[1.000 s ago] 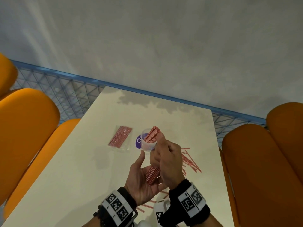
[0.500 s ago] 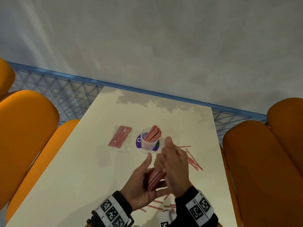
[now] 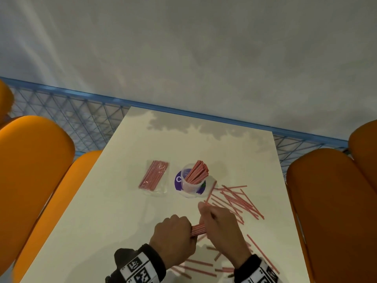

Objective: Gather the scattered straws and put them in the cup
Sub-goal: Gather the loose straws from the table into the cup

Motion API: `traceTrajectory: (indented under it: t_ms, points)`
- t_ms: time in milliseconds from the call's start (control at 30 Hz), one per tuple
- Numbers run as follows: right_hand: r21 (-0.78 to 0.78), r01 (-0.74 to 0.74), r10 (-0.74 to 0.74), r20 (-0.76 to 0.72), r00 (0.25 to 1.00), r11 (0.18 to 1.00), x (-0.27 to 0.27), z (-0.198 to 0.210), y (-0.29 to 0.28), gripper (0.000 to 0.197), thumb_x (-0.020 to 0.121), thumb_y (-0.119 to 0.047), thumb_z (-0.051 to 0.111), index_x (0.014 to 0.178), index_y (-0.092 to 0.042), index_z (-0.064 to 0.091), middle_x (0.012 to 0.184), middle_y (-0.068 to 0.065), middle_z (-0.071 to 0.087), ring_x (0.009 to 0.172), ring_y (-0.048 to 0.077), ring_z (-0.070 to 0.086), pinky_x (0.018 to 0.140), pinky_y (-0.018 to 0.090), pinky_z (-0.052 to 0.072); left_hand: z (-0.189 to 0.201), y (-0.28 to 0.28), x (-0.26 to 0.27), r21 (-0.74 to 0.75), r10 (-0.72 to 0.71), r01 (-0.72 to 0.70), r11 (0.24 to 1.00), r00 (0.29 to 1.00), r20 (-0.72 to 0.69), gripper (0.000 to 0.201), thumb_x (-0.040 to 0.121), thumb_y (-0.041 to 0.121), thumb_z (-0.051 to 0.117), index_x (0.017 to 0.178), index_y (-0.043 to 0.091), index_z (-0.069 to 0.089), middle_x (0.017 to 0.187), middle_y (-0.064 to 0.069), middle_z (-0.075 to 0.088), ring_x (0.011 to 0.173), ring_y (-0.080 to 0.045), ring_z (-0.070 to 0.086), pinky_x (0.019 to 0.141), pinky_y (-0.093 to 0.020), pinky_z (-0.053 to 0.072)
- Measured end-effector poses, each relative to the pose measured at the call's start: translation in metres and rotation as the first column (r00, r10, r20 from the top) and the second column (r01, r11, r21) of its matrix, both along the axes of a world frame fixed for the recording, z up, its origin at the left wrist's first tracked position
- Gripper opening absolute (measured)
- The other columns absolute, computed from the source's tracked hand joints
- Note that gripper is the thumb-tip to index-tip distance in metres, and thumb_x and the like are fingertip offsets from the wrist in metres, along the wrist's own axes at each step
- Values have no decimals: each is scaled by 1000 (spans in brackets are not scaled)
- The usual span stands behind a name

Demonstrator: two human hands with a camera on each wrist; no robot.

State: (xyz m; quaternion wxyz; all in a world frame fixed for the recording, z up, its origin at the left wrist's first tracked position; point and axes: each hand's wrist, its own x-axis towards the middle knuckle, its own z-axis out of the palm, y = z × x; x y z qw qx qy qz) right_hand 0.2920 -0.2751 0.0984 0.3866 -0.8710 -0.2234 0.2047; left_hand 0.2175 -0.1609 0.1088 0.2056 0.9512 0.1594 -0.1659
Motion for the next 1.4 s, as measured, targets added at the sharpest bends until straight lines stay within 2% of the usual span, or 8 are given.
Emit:
traceTrajectory:
  t_ms: [200, 433, 700, 900, 1067, 1167, 1267, 1400]
  points:
    - [-198, -72, 125, 272, 954, 978, 72, 14, 26, 39, 100, -38, 40, 65, -22, 47, 52, -4, 47, 43, 7, 41, 45, 19, 36, -15, 45, 55, -129, 38, -23, 991, 992, 120, 43, 80, 60, 61, 101, 24, 50, 95, 6, 58, 85, -16, 59, 72, -30, 46]
    - [-579, -9, 338, 464, 819, 816, 143, -16, 94, 32, 102, -38, 31, 96, -15, 53, 80, 4, 64, 72, 29, 61, 58, 32, 38, -78, 91, 146, -149, 106, -93, 985, 991, 86, 134, 49, 66, 81, 150, 21, 5, 155, 0, 23, 141, -22, 26, 115, -52, 23]
    - [-457, -190, 377, 361, 853, 869, 158, -60, 105, 14, 91, -18, 45, 94, -13, 57, 102, 4, 56, 86, 26, 55, 71, 39, 45, -110, 93, 157, -290, 51, -14, 957, 991, 122, 95, 57, 61, 74, 131, 20, 32, 121, 4, 45, 103, -19, 55, 86, -43, 53]
    - [-418, 57, 94, 331, 939, 906, 128, -73, 104, 17, 89, -11, 49, 103, -11, 58, 107, 7, 64, 99, 26, 60, 77, 32, 47, -109, 89, 155, -321, 103, -43, 946, 979, 174, 64, 71, 37, 73, 120, 14, 38, 119, -3, 47, 94, -25, 60, 72, -38, 50]
    - [-269, -5, 68, 226, 972, 963, 135, -65, 98, 38, 96, -21, 46, 132, -7, 49, 140, 11, 50, 132, 26, 41, 108, 39, 36, -106, 90, 153, -317, 78, -42, 947, 992, 100, 116, 64, 52, 79, 147, 12, 10, 148, -8, 31, 124, -27, 49, 96, -49, 47]
    - [-41, 192, -179, 223, 958, 980, 154, -52, 53, 28, 100, -31, 40, 114, -17, 61, 117, 6, 65, 108, 25, 59, 91, 38, 46, -95, 97, 140, -262, 140, -96, 960, 978, 153, 135, 56, 77, 68, 151, 17, -7, 159, -8, 15, 142, -27, 26, 112, -57, 29]
    - [-376, 235, -182, 172, 968, 896, 180, -65, -10, 14, 93, -20, 48, 88, -20, 60, 100, 9, 67, 95, 31, 61, 77, 33, 46, -88, 106, 99, -189, 187, -125, 974, 914, 360, 84, 77, 56, 67, 141, 13, 34, 137, -10, 48, 124, -27, 49, 98, -46, 46]
    - [-683, 193, -228, 40, 973, 705, 187, -102, -65, 46, 92, -48, 49, 121, -12, 54, 125, 15, 53, 115, 34, 50, 94, 42, 44, -102, 87, 21, -106, -68, 85, 991, 985, 160, 49, 80, 61, 51, 118, 30, 57, 110, 8, 59, 103, -14, 59, 86, -32, 47]
